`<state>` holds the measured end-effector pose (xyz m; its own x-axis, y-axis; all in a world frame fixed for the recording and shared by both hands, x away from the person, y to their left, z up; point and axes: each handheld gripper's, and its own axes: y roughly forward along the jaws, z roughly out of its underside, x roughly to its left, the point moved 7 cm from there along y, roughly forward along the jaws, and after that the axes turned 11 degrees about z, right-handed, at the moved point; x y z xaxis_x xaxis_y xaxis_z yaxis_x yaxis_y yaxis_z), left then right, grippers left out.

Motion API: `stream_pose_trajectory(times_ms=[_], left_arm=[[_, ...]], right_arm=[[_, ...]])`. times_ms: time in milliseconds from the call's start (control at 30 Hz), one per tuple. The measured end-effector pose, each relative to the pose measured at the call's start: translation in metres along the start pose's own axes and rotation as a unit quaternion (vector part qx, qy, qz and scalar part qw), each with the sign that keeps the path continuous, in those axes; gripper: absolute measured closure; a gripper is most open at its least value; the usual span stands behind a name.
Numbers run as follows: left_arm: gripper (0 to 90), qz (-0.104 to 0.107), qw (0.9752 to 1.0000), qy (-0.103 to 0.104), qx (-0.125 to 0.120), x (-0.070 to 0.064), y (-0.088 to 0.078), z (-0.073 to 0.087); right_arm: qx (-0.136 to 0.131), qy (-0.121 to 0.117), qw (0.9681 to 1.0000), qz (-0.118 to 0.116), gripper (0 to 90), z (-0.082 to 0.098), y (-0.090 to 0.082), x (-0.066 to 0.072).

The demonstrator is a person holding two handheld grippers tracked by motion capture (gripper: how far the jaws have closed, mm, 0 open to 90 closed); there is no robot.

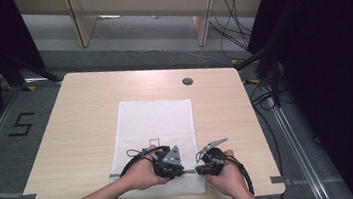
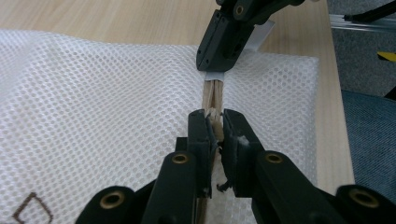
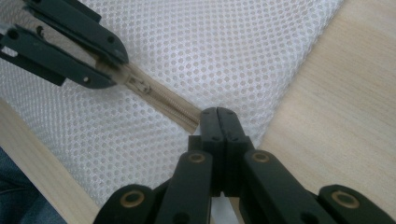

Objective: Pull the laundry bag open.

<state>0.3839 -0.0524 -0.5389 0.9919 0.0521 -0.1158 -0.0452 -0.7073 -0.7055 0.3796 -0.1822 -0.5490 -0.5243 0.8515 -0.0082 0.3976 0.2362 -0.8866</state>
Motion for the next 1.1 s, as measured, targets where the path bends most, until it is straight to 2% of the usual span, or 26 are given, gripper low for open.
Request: stream_pose_trajectory(times_ms=[200,300,333,367,700,1000,1033,1100], left_arm=[[81.4,0.002,1.0,-0.003,-0.006,-0.002,-0.004,0.001],[81.4,0.001,1.0,0.0,-0.004,-0.002,-0.006,0.002],[81.4,-0.003,1.0,0.008,-0.002,-0.001,-0.007,0.002],[81.4,-0.001,1.0,0.002,-0.003,-0.001,-0.008,0.002],[81.4,0.0,0.9999,-0.006,-0.01,-0.001,-0.011,0.004],[81.4,-0.001,1.0,0.006,-0.006,-0.001,-0.011,0.003],[81.3,0.0,1.0,0.0,-0.007,-0.002,-0.011,0.003],[81.4,-0.001,1.0,0.002,-0.003,-0.002,-0.013,0.004]], right_arm=[[-0.004,-0.004,1.0,-0.001,90.0,0.0,0.001,0.0],[-0.005,-0.004,1.0,-0.001,90.0,0.0,0.001,0.0],[-0.005,-0.005,1.0,-0.001,90.0,0.0,0.001,0.0],[-0.005,-0.005,1.0,0.0,90.0,0.0,0.001,0.0],[-0.001,0.004,1.0,0.0,90.0,0.0,0.0,0.0],[-0.001,0.003,1.0,-0.001,90.0,0.0,0.0,0.0],[-0.001,0.004,1.0,0.001,90.0,0.0,0.0,0.0],[0.0,0.004,1.0,0.001,90.0,0.0,0.0,0.0]])
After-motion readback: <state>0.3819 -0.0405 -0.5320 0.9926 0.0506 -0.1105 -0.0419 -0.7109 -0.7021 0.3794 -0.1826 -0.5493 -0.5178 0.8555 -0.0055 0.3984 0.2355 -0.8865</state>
